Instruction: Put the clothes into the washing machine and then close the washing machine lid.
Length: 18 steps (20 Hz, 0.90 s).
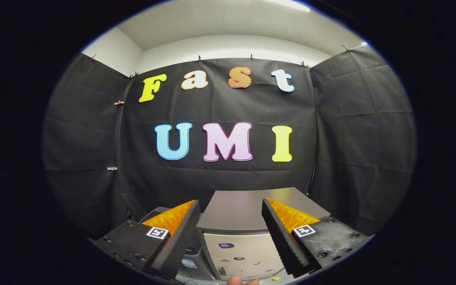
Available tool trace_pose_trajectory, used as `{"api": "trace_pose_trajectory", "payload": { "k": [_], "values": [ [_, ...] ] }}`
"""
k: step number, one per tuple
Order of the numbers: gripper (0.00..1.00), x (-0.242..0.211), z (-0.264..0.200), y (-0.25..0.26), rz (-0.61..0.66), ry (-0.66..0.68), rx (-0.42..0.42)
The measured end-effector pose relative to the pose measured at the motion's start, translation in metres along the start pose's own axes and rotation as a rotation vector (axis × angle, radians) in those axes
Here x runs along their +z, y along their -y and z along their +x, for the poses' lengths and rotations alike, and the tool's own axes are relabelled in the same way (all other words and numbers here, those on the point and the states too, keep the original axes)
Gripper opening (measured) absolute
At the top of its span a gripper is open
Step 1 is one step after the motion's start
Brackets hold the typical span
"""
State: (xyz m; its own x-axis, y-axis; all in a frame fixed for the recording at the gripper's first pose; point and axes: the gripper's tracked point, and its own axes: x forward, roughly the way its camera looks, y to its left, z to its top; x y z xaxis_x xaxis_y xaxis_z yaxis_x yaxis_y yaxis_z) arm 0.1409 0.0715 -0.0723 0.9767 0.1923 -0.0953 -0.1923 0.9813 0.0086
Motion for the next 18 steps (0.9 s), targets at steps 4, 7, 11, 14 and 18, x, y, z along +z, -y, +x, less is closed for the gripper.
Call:
{"api": "trace_pose_trajectory", "payload": {
  "k": [4, 7, 11, 14, 18],
  "values": [
    [0.98, 0.0012, 0.0022, 0.0007, -0.004, -0.004, 0.008],
    [0.98, 0.0022, 0.0032, 0.0001, -0.005, -0.005, 0.011],
    [0.98, 0.0002, 0.0045, 0.0002, -0.007, -0.011, 0.014],
    [0.98, 0.0, 0.004, 0.0005, -0.011, -0.014, 0.015],
    [0.98, 0.0026, 0.0029, -0.0001, -0.012, -0.007, 0.019]
  ]
}}
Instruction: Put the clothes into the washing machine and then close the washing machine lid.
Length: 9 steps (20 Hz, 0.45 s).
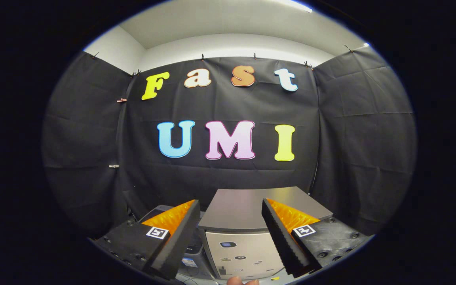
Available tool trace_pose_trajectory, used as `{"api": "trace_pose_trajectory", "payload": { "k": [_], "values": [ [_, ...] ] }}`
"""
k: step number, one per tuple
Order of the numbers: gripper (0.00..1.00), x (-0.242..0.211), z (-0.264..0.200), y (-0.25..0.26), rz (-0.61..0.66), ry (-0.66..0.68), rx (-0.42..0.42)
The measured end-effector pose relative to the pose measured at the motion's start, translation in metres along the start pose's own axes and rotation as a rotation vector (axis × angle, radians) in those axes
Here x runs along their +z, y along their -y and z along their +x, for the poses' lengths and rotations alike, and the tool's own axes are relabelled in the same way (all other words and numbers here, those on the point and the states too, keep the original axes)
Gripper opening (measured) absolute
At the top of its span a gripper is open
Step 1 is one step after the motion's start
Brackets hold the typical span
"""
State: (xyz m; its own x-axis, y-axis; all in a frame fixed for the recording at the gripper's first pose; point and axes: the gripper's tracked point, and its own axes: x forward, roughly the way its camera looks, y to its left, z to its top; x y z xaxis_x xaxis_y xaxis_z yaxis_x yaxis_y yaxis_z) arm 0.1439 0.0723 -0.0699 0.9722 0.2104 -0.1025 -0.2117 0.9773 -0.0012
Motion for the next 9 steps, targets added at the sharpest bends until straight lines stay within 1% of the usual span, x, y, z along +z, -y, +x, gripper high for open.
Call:
{"api": "trace_pose_trajectory", "payload": {
  "k": [9],
  "values": [
    [0.98, -0.0035, -0.0001, 0.0014, -0.002, -0.006, 0.002]
  ]
}}
